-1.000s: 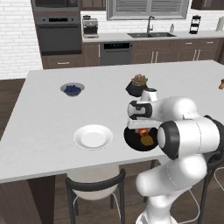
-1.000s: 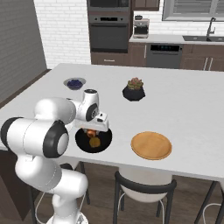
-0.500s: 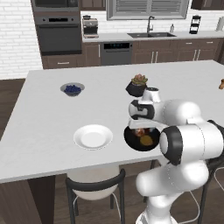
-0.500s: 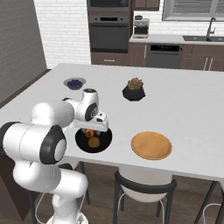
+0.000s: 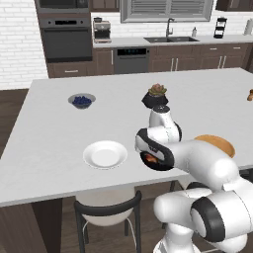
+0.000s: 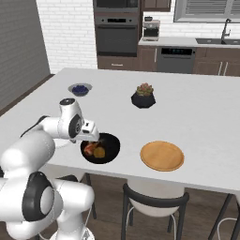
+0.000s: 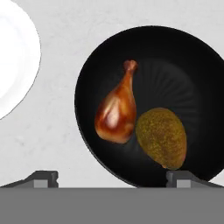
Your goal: Pick the chicken drumstick and avocado from their plates and place them in the bowl. Then put the bowl in the fridge.
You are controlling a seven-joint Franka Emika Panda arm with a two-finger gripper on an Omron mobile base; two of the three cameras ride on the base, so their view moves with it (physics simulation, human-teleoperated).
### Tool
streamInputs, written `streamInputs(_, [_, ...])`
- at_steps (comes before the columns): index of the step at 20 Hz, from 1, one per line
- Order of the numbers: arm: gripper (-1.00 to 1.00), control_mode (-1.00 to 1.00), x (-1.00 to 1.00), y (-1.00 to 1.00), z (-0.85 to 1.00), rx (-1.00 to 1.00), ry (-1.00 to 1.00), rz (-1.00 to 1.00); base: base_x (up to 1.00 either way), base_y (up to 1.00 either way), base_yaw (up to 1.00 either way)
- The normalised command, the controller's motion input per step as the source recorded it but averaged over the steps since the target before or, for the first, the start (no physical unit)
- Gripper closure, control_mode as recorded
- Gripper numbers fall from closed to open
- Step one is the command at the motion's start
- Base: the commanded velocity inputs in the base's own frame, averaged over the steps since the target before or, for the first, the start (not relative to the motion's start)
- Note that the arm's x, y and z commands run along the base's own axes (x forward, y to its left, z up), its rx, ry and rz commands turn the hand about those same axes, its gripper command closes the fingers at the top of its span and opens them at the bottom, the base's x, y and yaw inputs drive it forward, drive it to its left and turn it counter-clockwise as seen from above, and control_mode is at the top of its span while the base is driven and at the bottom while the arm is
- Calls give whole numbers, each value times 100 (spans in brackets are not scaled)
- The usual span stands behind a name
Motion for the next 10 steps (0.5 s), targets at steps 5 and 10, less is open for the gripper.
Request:
streamInputs(5, [-100, -100, 18, 5, -6, -5, -8, 1, 0, 0, 0])
streamInputs(10, [-100, -100, 14, 0, -13, -1, -1, 2, 0, 0, 0])
